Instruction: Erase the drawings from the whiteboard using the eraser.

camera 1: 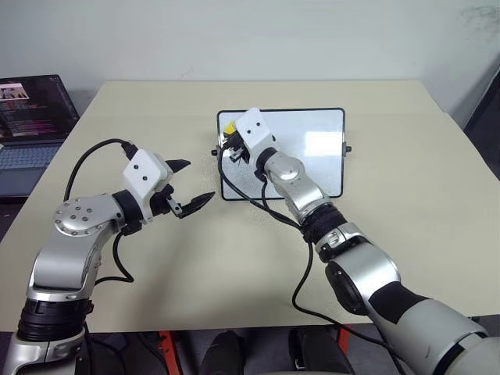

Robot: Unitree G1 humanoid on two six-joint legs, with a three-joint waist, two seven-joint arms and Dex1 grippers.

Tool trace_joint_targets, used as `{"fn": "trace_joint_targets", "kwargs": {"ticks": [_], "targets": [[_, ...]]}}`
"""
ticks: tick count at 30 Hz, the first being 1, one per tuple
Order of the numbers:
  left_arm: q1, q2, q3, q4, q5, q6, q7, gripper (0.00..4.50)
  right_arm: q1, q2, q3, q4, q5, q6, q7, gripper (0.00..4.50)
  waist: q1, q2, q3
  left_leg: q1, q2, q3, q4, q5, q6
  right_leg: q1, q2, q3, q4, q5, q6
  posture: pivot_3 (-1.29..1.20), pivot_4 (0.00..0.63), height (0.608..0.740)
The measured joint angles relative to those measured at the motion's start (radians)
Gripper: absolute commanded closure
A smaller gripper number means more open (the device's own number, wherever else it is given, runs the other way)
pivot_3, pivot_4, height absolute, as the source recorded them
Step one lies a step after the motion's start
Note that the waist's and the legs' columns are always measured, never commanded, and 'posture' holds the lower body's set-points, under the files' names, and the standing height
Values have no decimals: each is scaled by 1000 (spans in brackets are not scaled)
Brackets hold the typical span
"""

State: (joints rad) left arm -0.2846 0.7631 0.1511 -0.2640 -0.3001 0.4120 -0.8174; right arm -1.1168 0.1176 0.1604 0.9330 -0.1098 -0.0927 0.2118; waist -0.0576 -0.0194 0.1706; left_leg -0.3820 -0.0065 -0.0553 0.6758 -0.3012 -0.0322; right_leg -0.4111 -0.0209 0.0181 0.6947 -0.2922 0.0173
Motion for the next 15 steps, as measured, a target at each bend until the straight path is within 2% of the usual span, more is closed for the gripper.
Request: {"fn": "trace_joint_targets", "kwargs": {"ticks": [6, 15], "targets": [[0, 2, 3, 0, -1, 0, -1, 0, 66, -20, 20, 32, -29, -23, 2, 3326, 0, 0, 0, 0, 0, 0, 0, 0, 0, 0, 0, 0, 0, 0, 0, 0, 150, 740], [-3, 2, 2, 0, -1, 0, -2, 0, 77, -30, 24, 32, -49, -38, 1, 3326, 1, 0, 0, 1, 0, 0, 1, 0, 0, 1, 0, 0, 1, 0, 0, 0, 150, 740]]}}
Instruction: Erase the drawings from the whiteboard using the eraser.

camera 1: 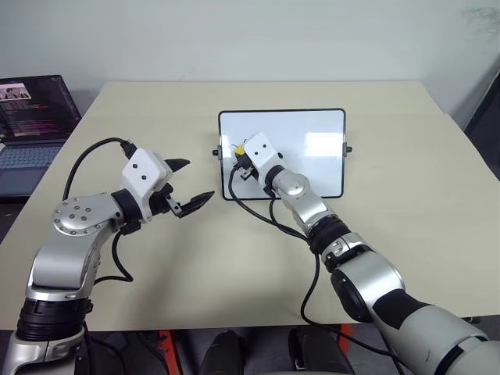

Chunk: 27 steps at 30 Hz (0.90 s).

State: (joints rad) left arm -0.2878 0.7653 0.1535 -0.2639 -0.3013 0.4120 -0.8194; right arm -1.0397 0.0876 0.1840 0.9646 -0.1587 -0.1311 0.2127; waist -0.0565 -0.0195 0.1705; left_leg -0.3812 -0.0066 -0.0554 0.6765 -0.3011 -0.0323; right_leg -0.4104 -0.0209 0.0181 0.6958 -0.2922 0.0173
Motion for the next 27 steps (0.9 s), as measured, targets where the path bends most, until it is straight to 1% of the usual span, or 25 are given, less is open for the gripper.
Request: {"fn": "trace_joint_targets", "kwargs": {"ticks": [5, 8, 13, 17, 21, 23, 27], "targets": [[0, 0, 0, 0, 0, 0, 0, 0, 0, 0, 0, -1, -12, -1, 2, 3326, 0, 0, 0, 0, 0, 0, 0, 0, 0, 0, 0, 0, 0, 0, 0, 0, 150, 740], [1, 4, 2, -1, -3, 2, 0, 0, 34, -6, 6, -31, -15, -2, 11, 3326, 0, 0, 0, 0, 0, 0, 0, 0, 0, 0, 0, 0, 0, 0, 0, 0, 150, 740], [10, 19, 10, -7, -8, 15, 1, 0, 180, -54, 48, -189, -25, 14, 68, 3326, 1, 0, 0, 1, 0, 0, 0, 0, 0, 2, 0, 0, 0, 0, 0, 0, 150, 740], [14, 20, 11, -8, -11, 18, 1, 0, 237, -87, 58, -275, -24, 55, 93, 3326, 4, 0, 0, 4, 0, -1, 0, 0, 0, 4, 0, -1, 1, 0, 0, 0, 150, 740], [14, 21, 11, -8, -11, 18, 1, 0, 243, -103, 53, -344, -15, 124, 100, 3326, 8, 0, 0, 4, 0, -2, 1, 0, 0, 4, 0, -1, 1, 0, 0, 0, 150, 740], [12, 22, 11, -7, -11, 18, 1, 0, 234, -108, 30, -377, -6, 164, 92, 3326, 9, 0, 0, 3, 0, -2, 1, 0, 0, 4, 0, -1, 1, 0, 0, 0, 150, 740], [4, 23, 11, -5, -11, 18, -1, 0, 155, -104, -7, -404, 16, 206, 69, 3326, 6, 0, 0, 2, 0, -1, 0, 0, 0, 2, 0, -1, 0, 0, 0, 0, 150, 740]]}}
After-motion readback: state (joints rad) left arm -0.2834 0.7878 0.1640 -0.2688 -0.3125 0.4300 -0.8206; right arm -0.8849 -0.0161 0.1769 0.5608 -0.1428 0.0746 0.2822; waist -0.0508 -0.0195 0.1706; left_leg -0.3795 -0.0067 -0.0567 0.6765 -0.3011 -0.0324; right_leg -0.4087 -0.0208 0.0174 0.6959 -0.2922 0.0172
